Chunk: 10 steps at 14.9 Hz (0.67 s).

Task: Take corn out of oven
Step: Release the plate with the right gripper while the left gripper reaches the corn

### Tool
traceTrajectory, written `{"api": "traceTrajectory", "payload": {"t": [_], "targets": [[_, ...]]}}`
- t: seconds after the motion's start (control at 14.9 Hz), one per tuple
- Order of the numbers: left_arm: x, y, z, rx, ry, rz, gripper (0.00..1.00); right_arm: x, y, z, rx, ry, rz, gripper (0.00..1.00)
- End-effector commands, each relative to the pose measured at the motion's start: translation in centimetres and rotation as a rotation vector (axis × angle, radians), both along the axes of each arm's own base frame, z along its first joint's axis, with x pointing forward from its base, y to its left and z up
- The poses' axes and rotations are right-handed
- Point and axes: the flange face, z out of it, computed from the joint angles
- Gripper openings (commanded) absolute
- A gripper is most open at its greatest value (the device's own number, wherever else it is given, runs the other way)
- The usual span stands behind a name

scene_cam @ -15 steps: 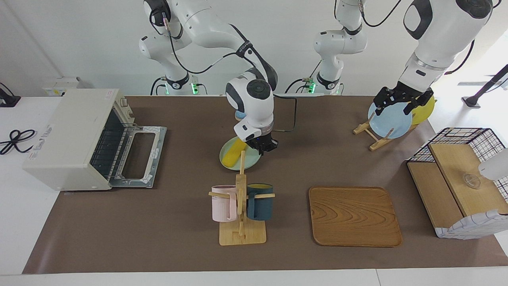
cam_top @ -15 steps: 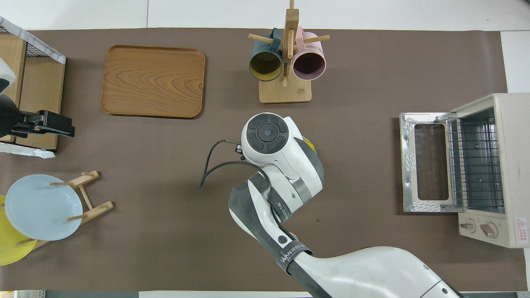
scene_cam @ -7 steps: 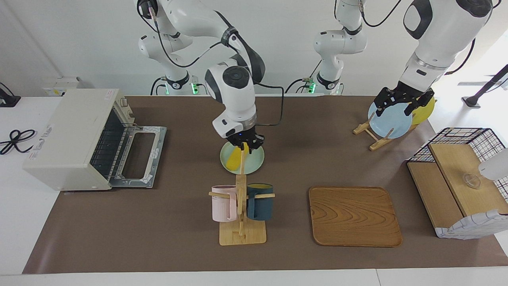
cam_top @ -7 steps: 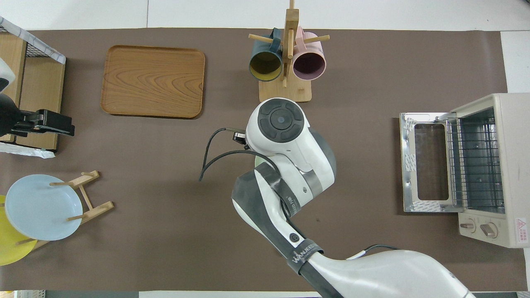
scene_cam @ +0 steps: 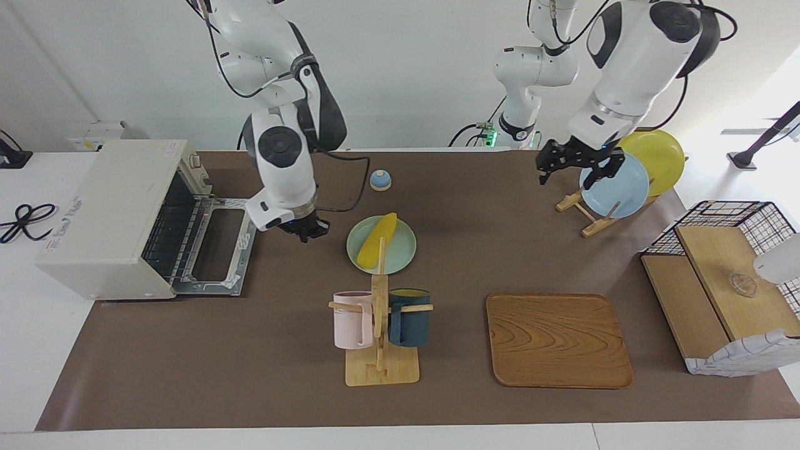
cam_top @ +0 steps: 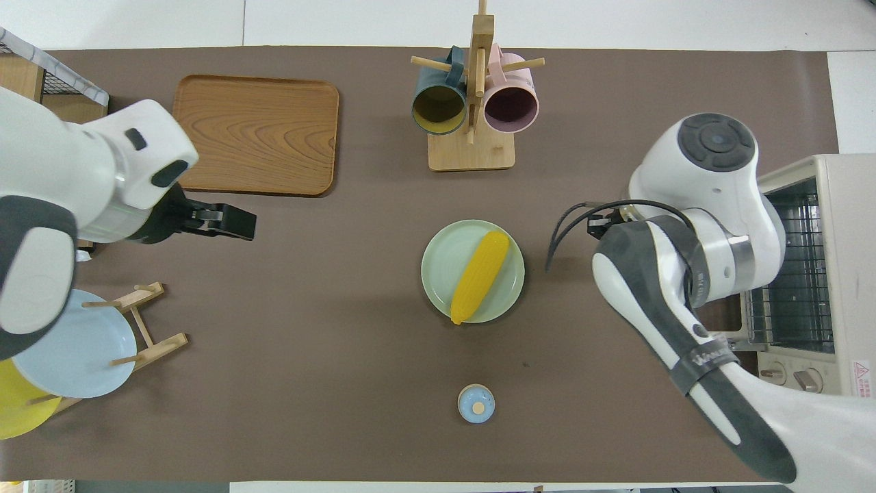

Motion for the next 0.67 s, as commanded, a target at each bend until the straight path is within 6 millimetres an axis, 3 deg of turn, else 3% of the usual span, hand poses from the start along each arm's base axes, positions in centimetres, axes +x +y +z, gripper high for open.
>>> {"api": "traceTrajectory", "payload": {"t": [0.0, 0.27, 0.61], "targets": [[-1.6, -4.8, -2.4, -0.062, -0.006, -0.019, 1.00, -3.4, -2.4, -2.0, 0.015, -0.032, 0.045, 0.00], [-3.8, -15.3, -8.8, -0.097, -0.025, -0.125, 1.00, -4.7, -4.5, -3.7, 0.020, -0.041, 0.033, 0.00], [-4.2, -23.0, -16.7, -0.108, -0.026, -0.151, 1.00, -5.2, -8.3, -4.7, 0.033, -0.055, 0.067, 0.00]]}}
